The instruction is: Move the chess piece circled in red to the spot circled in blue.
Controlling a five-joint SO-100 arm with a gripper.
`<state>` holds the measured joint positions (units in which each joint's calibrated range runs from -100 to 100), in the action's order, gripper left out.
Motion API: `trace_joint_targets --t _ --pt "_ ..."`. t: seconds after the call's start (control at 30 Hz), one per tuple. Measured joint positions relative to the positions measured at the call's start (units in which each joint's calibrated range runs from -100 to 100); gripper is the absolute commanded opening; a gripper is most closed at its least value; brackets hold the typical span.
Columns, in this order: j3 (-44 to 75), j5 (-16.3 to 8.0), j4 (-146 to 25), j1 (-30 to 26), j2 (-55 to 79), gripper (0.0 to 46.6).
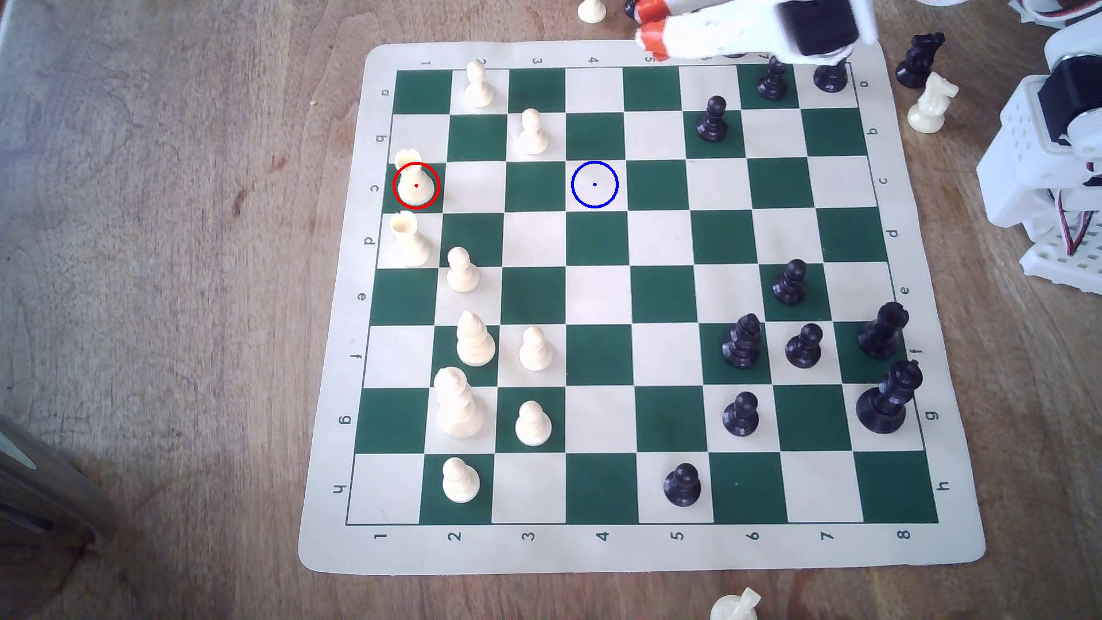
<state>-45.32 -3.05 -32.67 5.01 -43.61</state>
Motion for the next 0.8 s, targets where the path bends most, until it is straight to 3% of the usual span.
trace_joint_targets --t 0.17,0.33,0.6,0.8 --pt "15.82 -1.71 -3.67 0.15 21.28 6.6" --pt "26.3 -3.17 -3.75 0.22 33.18 9.7" --pt "45.46 -5.81 -3.35 1.18 52.12 9.2" --pt "51.33 -6.84 -1.27 1.33 59.91 10.0"
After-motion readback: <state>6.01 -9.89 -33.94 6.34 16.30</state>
